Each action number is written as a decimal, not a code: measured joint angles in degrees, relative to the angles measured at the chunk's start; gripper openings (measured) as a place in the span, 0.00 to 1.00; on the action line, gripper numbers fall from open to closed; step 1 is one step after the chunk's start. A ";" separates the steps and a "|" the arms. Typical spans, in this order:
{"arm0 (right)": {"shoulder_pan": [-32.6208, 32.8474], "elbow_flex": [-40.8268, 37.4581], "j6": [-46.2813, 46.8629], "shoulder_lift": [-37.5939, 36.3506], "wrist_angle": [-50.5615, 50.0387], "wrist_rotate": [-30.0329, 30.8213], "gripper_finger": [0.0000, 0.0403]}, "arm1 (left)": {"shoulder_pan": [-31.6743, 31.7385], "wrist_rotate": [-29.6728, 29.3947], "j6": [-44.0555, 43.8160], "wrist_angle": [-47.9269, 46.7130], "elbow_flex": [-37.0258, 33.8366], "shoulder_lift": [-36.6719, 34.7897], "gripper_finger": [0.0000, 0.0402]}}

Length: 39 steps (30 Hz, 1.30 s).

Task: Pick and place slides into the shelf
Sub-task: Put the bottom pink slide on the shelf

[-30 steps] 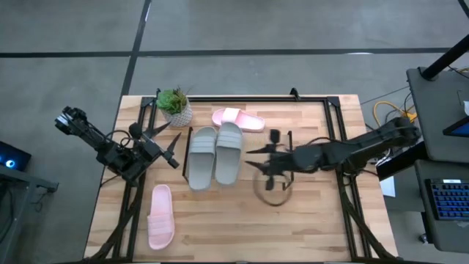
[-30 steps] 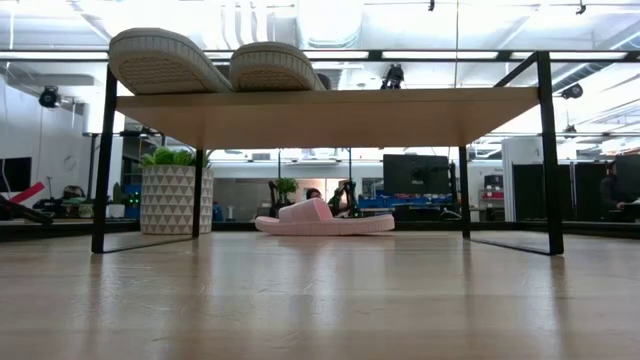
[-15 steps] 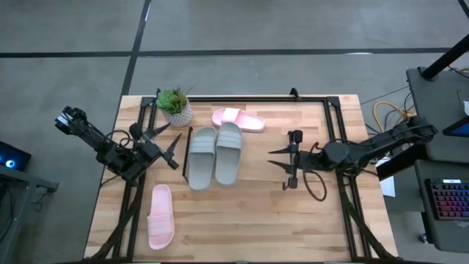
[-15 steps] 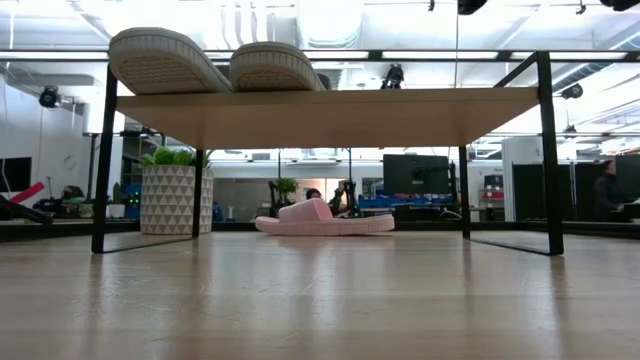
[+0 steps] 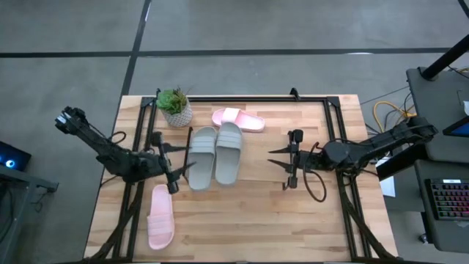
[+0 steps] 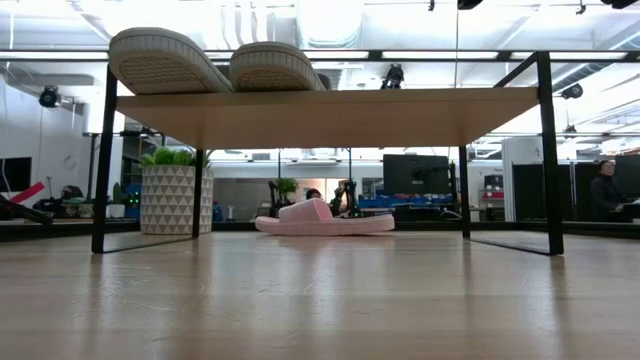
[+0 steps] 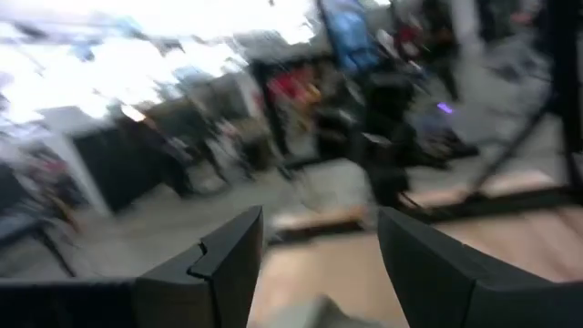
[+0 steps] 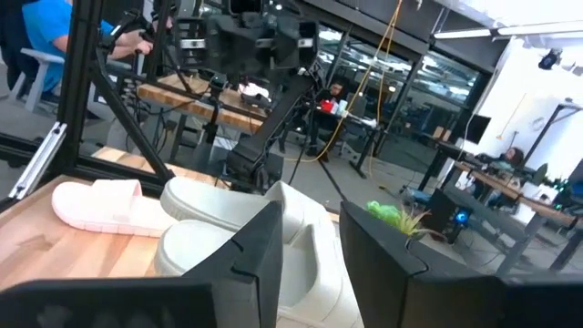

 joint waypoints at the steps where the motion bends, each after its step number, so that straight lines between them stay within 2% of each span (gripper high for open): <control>1: 0.00 0.06 -0.70 -0.02 -0.02 0.00 0.25 | -0.02 0.57 -4.44 -5.91 1.73 0.02 0.50; 4: 0.00 0.13 -1.80 -0.02 -0.02 0.02 0.24 | 0.00 3.65 -17.63 -22.86 7.38 0.95 0.50; 7: -0.02 0.13 -1.79 -0.02 -0.15 0.04 0.24 | 0.00 12.69 -31.21 -38.27 12.49 1.93 0.50; 10: -0.02 0.13 -1.79 -0.02 -0.67 0.06 0.24 | -0.01 22.25 -41.79 -47.95 16.04 3.36 0.50; 13: -0.02 0.11 -1.79 -0.02 -0.92 0.06 0.23 | -0.04 27.92 -49.16 -53.70 17.34 5.24 0.50; 22: -0.02 0.05 -1.52 -0.02 -2.57 0.08 0.21 | -0.04 43.99 -70.63 -64.65 17.66 10.10 0.50; 25: -0.02 0.00 -1.50 -0.02 -2.64 0.08 0.21 | -0.36 47.67 -75.42 -66.54 17.64 11.77 0.50; 33: -0.02 -0.39 -1.31 -0.02 -2.64 0.08 0.22 | -3.50 49.76 -80.08 -69.62 17.61 15.21 0.50; 39: -0.02 -0.62 -0.97 -0.02 -2.62 0.08 0.19 | -9.78 49.69 -90.81 -71.06 15.79 16.77 0.50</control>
